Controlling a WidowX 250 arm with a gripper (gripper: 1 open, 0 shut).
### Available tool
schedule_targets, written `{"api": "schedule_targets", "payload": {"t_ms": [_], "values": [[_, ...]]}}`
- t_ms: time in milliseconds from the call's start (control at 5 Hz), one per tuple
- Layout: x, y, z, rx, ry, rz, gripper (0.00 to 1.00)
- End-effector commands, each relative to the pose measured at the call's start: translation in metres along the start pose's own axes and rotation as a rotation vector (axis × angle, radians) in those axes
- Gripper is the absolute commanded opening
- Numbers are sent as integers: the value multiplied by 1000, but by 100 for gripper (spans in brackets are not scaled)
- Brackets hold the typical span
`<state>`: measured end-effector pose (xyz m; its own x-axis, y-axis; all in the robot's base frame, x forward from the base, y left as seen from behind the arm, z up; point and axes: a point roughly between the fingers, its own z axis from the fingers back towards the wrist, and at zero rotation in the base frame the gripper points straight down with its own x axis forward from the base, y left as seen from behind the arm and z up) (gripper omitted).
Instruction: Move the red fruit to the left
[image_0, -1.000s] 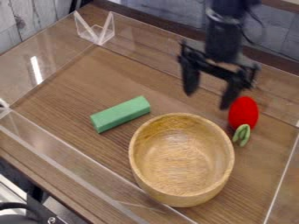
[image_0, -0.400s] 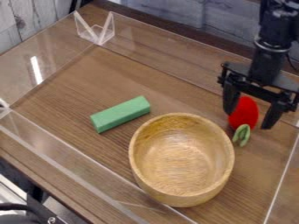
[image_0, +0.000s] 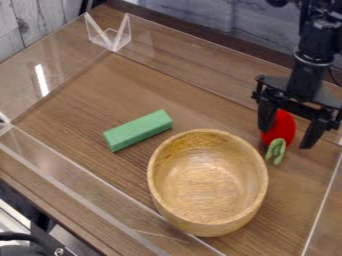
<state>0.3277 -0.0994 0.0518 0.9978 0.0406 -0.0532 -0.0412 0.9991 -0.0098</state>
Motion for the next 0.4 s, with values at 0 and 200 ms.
{"api": "schedule_targets", "payload": {"t_ms": [0,200], "values": [[17,2,15,-12,-74,16,100],[23,4,11,-8,-79,24,100]]}}
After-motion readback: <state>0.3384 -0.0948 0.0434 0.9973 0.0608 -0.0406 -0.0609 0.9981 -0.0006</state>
